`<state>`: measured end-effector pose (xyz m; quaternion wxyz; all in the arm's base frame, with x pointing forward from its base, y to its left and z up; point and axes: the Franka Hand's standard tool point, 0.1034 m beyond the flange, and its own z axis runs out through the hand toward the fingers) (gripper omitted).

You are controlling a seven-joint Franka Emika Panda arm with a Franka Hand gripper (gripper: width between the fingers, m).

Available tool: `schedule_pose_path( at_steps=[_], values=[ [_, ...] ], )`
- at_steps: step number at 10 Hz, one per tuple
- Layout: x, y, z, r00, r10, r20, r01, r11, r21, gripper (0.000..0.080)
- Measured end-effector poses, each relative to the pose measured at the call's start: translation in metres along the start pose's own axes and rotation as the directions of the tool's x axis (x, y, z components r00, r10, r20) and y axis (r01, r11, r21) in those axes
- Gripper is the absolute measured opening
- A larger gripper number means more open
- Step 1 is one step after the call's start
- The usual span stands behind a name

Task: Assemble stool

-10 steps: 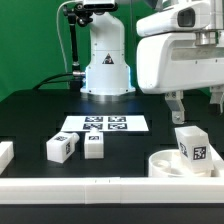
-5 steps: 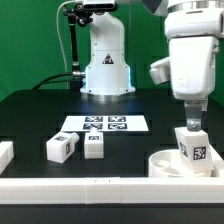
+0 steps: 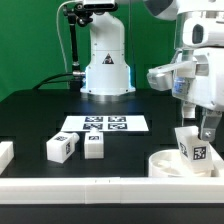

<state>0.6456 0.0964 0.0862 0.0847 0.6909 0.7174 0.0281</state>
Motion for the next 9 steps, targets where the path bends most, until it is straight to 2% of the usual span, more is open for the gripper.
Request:
schedule_pose_path(
  at_steps=[2,3,4,5,6,9],
  values=[
    [-0.0003,-0.0008,0.0015,1.000,0.009,0.001,-0.009,1.000,0.002,0.0649],
    [-0.0010,-0.0008,0.0017,1.000,0.010,0.001,-0.010,1.000,0.003,0.0516],
    [-0.0014,-0.0008,0.0017,1.000,0.011,0.001,-0.011,1.000,0.003,0.0516],
    [-0.0016,-0.0004,0.0013,1.000,0.011,0.001,-0.011,1.000,0.002,0.0377],
    [-0.0016,-0.0004,0.0013,1.000,0.020,0.001,-0.020,1.000,0.002,0.0341],
    [-0.0018,-0.0005,0.0013,0.996,0.091,0.001,-0.091,0.996,0.002,0.0341]
  ],
)
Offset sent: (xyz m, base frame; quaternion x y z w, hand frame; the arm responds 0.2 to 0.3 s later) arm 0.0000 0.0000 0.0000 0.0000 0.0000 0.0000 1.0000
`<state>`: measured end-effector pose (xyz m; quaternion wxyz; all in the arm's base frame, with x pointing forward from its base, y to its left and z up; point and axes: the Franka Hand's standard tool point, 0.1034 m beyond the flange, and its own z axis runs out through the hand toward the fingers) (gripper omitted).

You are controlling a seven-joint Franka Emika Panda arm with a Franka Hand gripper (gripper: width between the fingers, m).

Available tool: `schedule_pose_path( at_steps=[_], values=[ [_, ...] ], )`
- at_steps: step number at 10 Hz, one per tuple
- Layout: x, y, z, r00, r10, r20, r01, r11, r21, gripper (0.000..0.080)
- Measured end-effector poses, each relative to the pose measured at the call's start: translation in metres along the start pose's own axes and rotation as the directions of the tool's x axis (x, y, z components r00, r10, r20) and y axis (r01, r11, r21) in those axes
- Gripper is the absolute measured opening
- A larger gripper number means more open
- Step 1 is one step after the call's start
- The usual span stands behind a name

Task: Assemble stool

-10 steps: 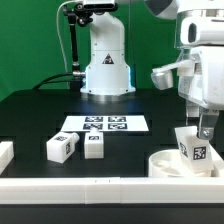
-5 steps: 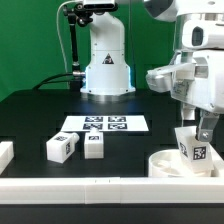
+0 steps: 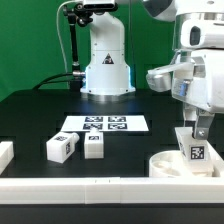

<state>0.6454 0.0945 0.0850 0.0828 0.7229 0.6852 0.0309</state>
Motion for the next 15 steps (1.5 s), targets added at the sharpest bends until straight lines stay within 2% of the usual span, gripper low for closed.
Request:
schedule_pose_path(
  at_steps=[2,5,8,9,13,14,15],
  values=[
    [0.000,-0.001,0.000,0.987,0.160,0.002,-0.160,0.987,0.006,0.0341],
    [0.004,-0.003,0.000,0.885,0.465,0.005,-0.465,0.885,0.010,0.0341],
    [0.007,-0.004,0.000,0.671,0.741,0.007,-0.741,0.671,0.010,0.0341],
    [0.010,-0.005,0.000,0.539,0.843,0.007,-0.843,0.538,0.009,0.0341],
    [0.016,-0.007,-0.001,0.183,0.983,0.013,-0.983,0.183,0.011,0.0341],
    [0.017,-0.008,0.000,0.054,0.998,0.021,-0.998,0.053,0.024,0.0341],
    [0.016,-0.008,0.000,0.010,1.000,0.024,-0.999,0.009,0.033,0.0341]
  ],
)
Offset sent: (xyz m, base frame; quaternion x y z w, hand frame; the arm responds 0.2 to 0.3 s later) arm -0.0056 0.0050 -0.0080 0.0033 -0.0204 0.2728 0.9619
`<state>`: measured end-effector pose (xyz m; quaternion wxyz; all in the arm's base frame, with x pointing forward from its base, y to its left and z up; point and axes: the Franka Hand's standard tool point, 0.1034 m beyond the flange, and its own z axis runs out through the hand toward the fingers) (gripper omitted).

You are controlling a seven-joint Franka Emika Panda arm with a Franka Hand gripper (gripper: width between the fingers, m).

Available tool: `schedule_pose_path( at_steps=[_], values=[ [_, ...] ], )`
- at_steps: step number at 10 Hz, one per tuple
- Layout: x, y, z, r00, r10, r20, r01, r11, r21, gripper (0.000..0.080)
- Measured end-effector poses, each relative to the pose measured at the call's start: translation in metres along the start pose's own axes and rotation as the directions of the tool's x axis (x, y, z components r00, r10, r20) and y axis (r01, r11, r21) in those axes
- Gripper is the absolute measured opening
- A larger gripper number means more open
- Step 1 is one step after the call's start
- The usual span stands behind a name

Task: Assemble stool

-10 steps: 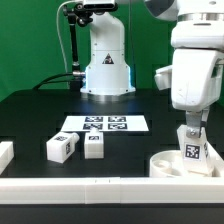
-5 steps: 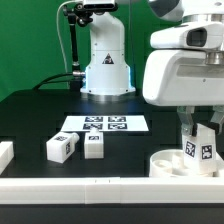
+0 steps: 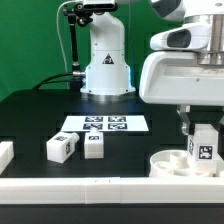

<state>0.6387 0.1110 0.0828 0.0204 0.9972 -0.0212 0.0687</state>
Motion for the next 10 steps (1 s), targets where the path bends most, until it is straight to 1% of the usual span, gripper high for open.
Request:
schedule_pose_path(
  at_steps=[1,3,5,6,7,9,10],
  values=[
    [-0.0002,0.0000,0.0004,0.996,0.093,0.004,-0.093,0.995,0.016,0.0341],
    [-0.0005,-0.0008,0.0004,0.980,0.199,0.010,-0.199,0.980,0.022,0.0341],
    [-0.0008,-0.0009,0.0005,0.941,0.339,0.020,-0.340,0.940,0.030,0.0341],
    [-0.0008,-0.0007,0.0005,0.930,0.367,0.023,-0.368,0.929,0.032,0.0341],
    [-0.0010,-0.0003,0.0009,0.878,0.477,0.035,-0.478,0.877,0.040,0.0341],
    [-0.0008,0.0012,0.0012,0.747,0.662,0.063,-0.665,0.744,0.062,0.0341],
    [-0.0010,0.0012,0.0012,0.676,0.733,0.078,-0.737,0.673,0.065,0.0341]
  ],
)
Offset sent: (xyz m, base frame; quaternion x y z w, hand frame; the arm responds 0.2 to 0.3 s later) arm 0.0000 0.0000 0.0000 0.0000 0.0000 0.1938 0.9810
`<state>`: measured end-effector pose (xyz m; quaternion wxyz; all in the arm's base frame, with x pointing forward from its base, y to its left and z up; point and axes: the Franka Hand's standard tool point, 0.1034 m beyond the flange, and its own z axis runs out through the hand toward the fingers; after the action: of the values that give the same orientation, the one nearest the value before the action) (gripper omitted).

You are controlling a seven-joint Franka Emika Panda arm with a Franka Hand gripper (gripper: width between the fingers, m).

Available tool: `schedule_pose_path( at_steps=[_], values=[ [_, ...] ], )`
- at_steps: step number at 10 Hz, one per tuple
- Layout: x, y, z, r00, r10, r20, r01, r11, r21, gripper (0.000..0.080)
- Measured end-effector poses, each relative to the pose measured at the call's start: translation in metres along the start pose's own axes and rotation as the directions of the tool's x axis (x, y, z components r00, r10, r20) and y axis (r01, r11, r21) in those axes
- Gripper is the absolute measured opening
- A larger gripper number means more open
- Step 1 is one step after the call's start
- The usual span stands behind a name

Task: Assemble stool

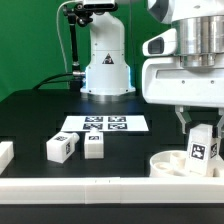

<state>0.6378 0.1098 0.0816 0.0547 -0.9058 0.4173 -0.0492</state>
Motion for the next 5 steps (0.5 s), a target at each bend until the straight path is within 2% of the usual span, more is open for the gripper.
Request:
schedule_pose_path(
  at_steps=[1,5],
  values=[
    [0.0005,0.0005,-0.0001,0.994,0.105,0.011,-0.105,0.994,0.014,0.0341],
    [-0.0017,-0.0014,0.0001,0.902,0.427,0.058,-0.429,0.903,0.026,0.0341]
  ],
)
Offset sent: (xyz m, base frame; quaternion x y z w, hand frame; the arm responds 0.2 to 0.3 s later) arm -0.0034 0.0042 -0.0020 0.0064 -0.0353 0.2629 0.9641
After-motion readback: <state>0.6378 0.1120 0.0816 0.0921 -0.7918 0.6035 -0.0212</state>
